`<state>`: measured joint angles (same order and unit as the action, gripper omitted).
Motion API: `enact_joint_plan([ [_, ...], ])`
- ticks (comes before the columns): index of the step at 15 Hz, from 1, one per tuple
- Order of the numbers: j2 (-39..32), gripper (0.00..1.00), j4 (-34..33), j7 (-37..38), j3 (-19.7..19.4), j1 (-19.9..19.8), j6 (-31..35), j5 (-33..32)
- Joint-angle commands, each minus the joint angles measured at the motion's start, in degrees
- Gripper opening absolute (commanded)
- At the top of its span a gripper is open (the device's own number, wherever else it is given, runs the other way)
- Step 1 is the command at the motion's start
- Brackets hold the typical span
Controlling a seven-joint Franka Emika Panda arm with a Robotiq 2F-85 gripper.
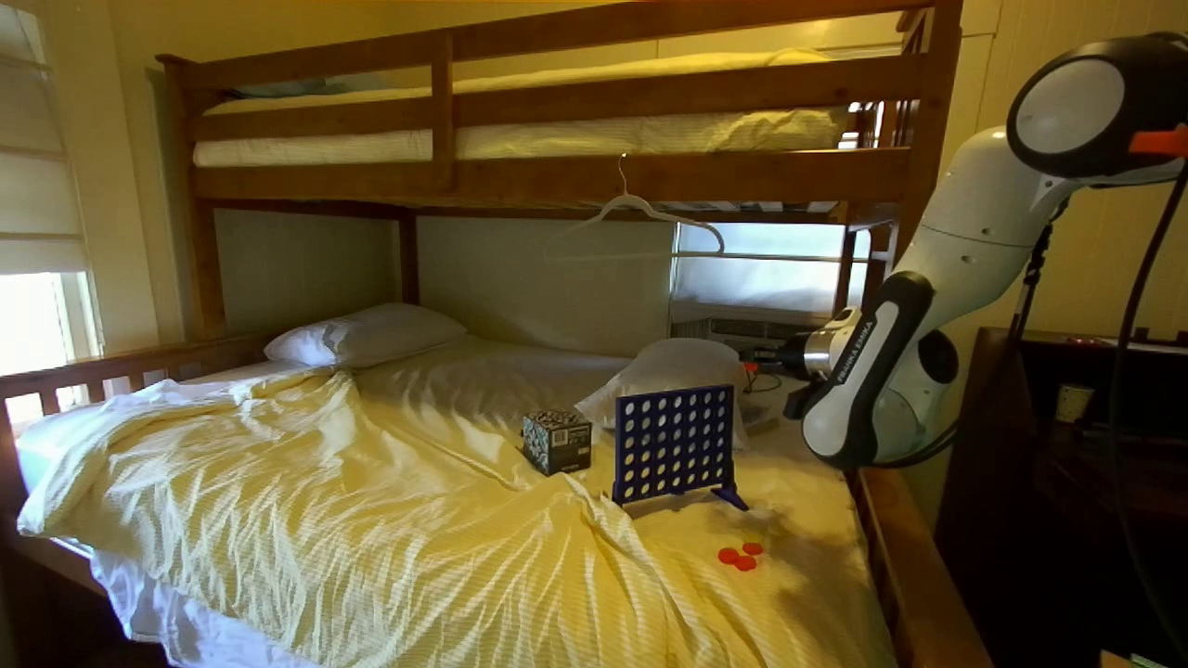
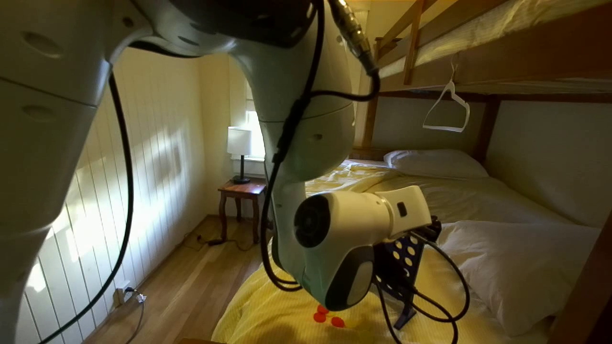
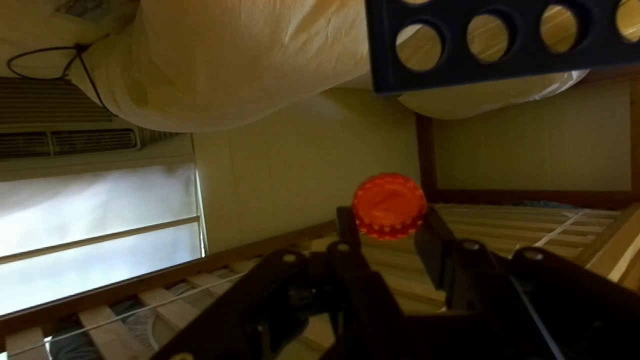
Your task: Pick up the orange chip into the connect four game
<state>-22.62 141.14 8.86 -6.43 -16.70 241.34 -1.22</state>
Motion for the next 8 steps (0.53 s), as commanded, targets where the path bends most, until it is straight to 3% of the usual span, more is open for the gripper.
enact_joint_plan([
  [1,-1.39,0.09,-1.32,-0.87,-0.61,1.59,0.85,2.27],
  [8,-2.56,0.09,-2.40,-1.27,-0.52,2.53,1.08,4.38],
])
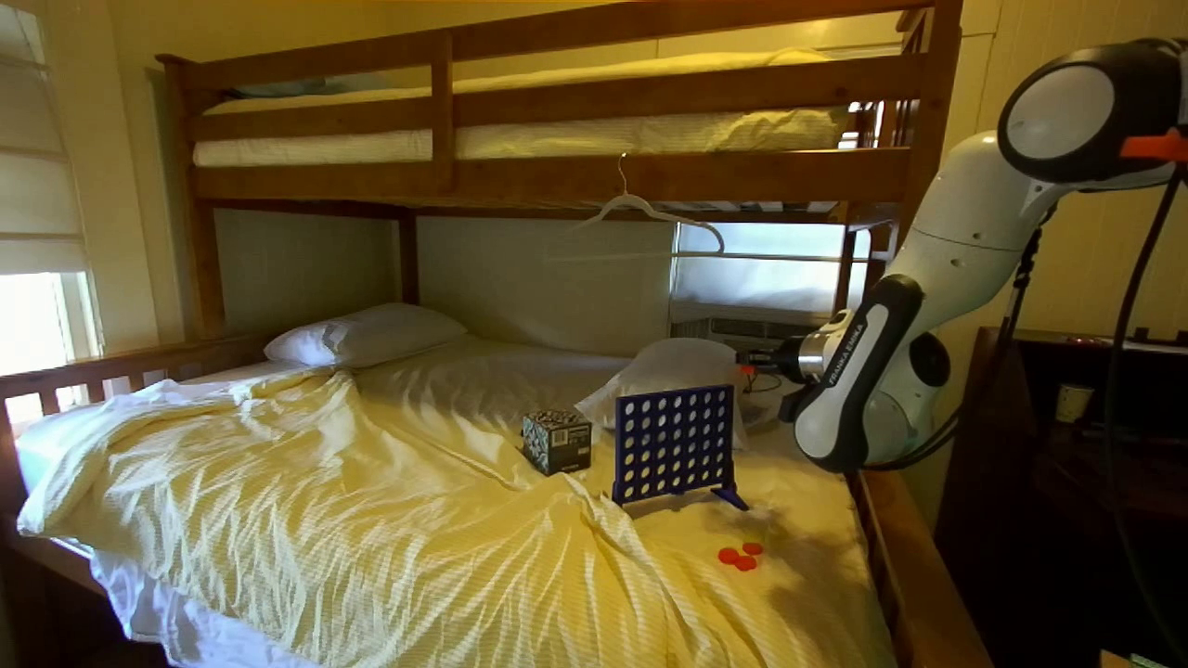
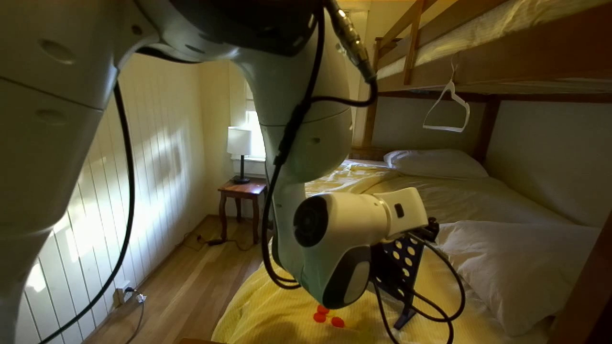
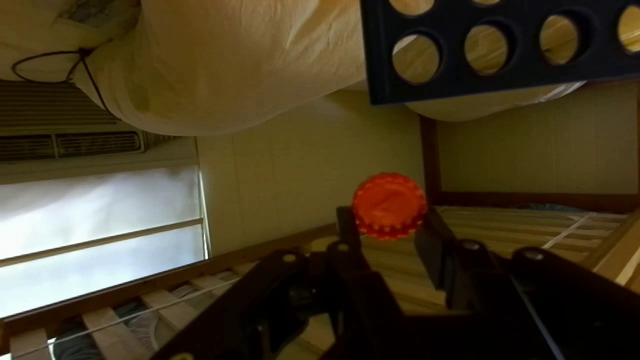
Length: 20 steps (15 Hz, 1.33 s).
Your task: Pick up the orange chip into the connect four game
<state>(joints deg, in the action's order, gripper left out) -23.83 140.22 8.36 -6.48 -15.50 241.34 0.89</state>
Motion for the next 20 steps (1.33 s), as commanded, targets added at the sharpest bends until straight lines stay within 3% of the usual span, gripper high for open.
enact_joint_plan([
  [1,-1.56,0.09,-1.75,-0.82,-0.46,1.49,1.14,2.71],
  [6,-2.35,0.09,-2.82,-1.15,-0.45,2.21,1.03,4.66],
  [7,-1.01,0.34,-1.46,0.13,-0.44,1.39,-0.16,2.30],
  [16,-1.35,0.34,-1.73,0.00,-0.41,1.69,-0.16,2.84],
  [17,-1.35,0.09,-1.71,-0.09,-0.44,1.72,-0.25,2.95],
  [20,-0.94,0.09,-1.59,-0.25,-0.54,1.73,-1.55,3.21],
])
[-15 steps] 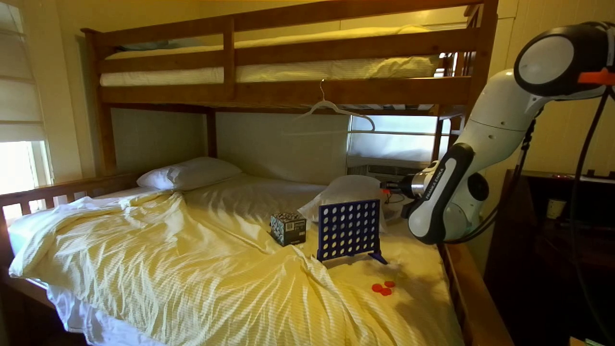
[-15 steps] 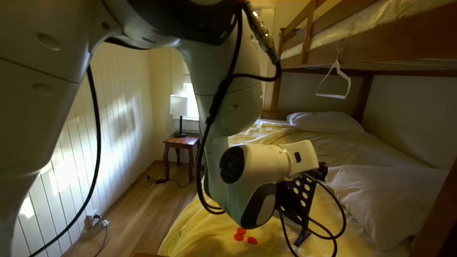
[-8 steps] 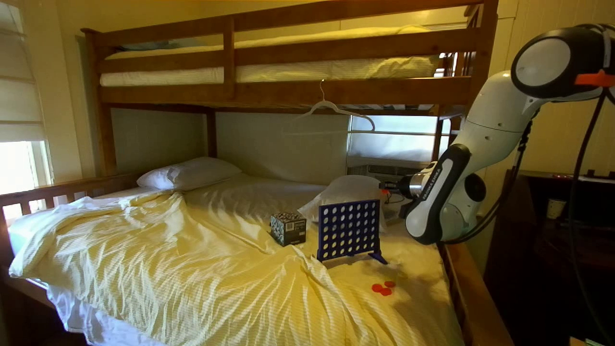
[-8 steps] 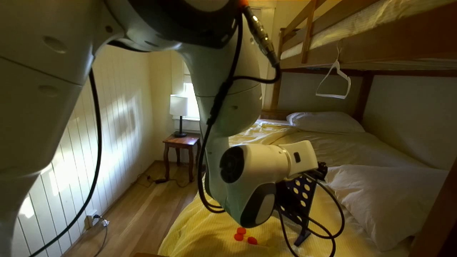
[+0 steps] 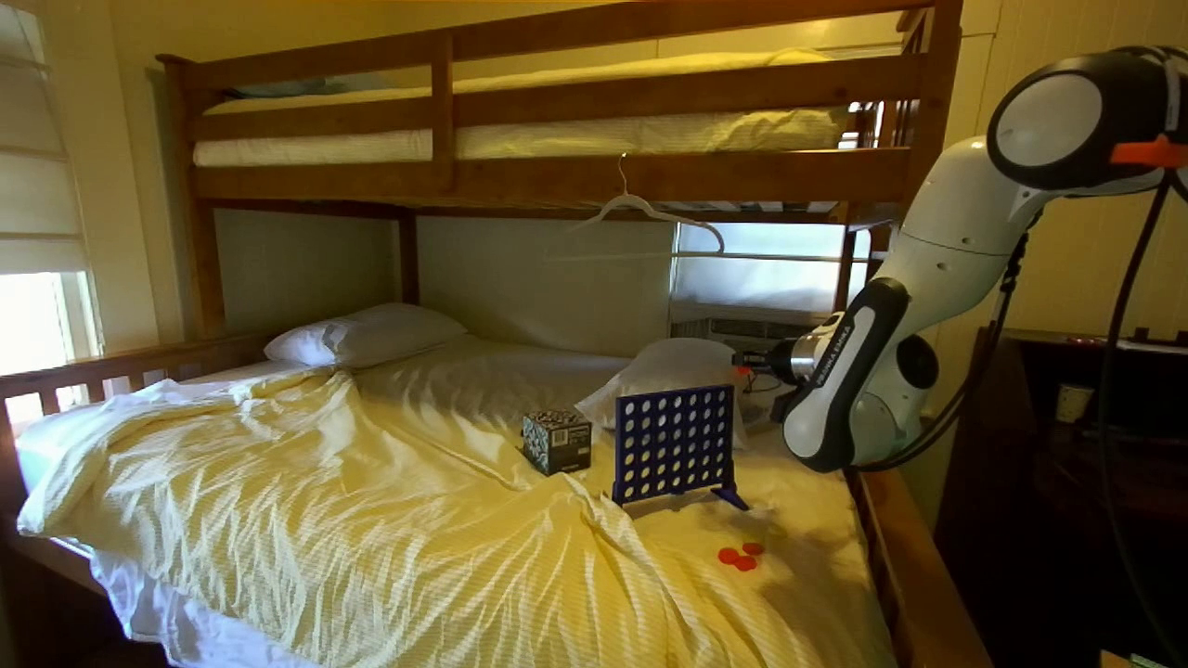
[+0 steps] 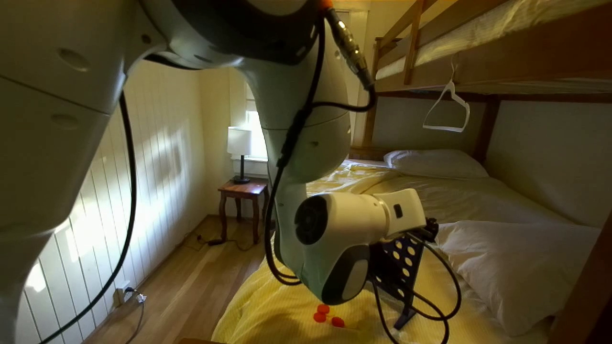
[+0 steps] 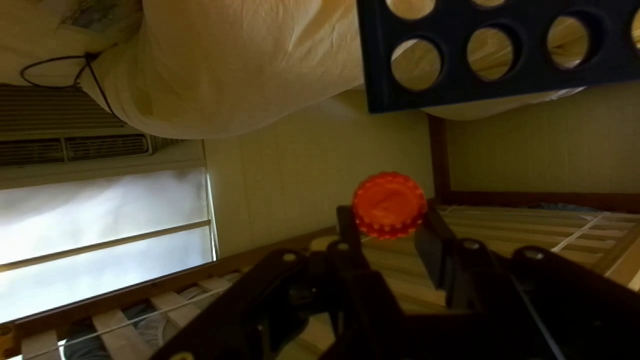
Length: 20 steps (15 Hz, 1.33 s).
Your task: Pick up the orange chip into the connect four game
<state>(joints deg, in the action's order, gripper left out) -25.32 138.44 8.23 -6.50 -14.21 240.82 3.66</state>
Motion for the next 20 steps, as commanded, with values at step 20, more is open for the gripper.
enact_joint_plan([
  [20,3.62,0.09,1.52,0.85,-0.22,0.19,-7.06,-2.06],
])
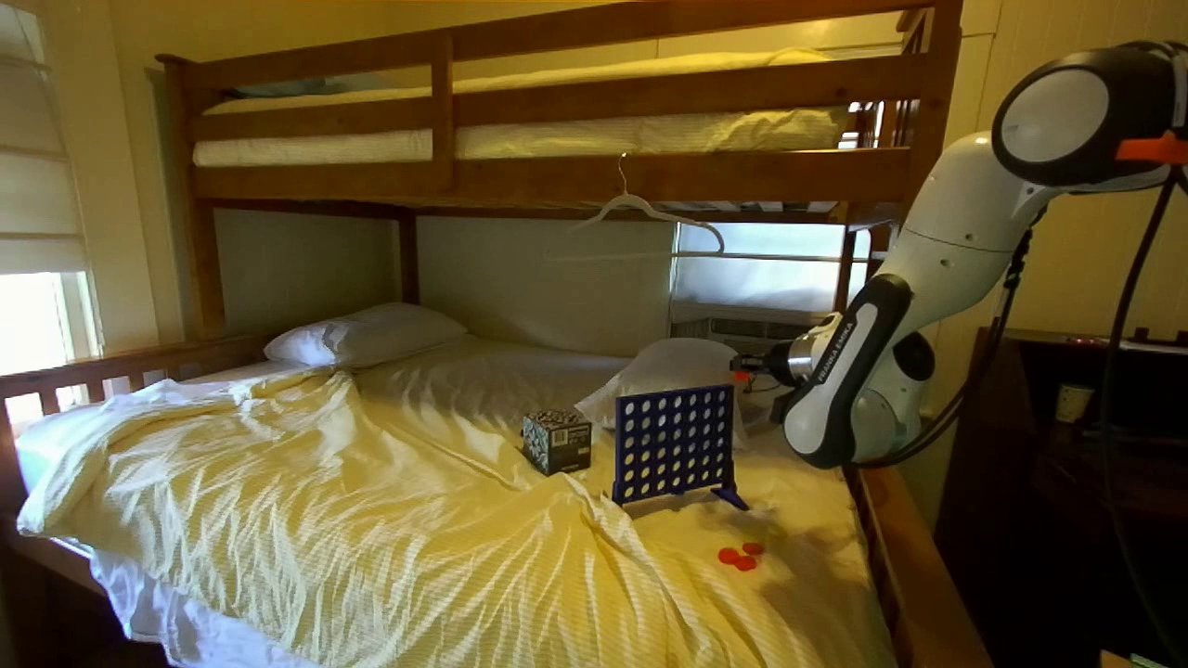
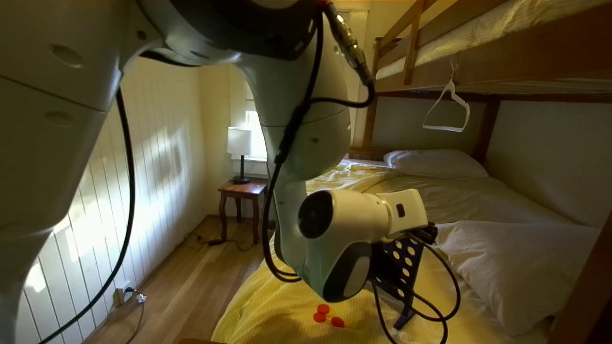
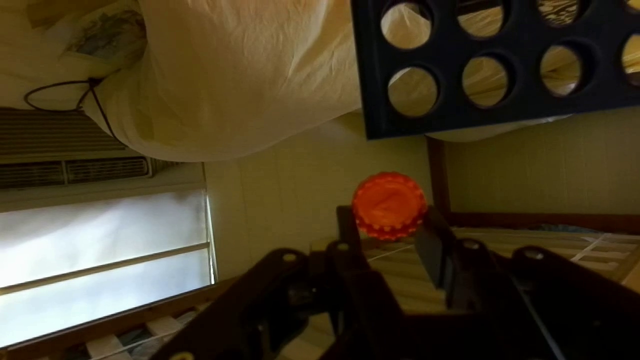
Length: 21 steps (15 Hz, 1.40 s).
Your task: Pick up the orange chip into the connect four game
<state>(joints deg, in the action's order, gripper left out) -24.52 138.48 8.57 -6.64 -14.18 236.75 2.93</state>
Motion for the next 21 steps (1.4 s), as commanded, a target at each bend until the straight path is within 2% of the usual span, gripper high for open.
enact_joint_plan([
  [1,3.13,0.09,1.46,-0.01,-0.19,0.43,-3.74,-0.89],
  [15,7.95,0.09,1.76,-4.68,-0.72,1.72,-14.27,-2.64],
  [17,7.65,0.09,1.44,-4.98,-0.71,1.94,-13.80,-2.08],
  [21,5.87,0.09,0.82,-4.62,-0.50,1.82,-8.50,-2.88],
])
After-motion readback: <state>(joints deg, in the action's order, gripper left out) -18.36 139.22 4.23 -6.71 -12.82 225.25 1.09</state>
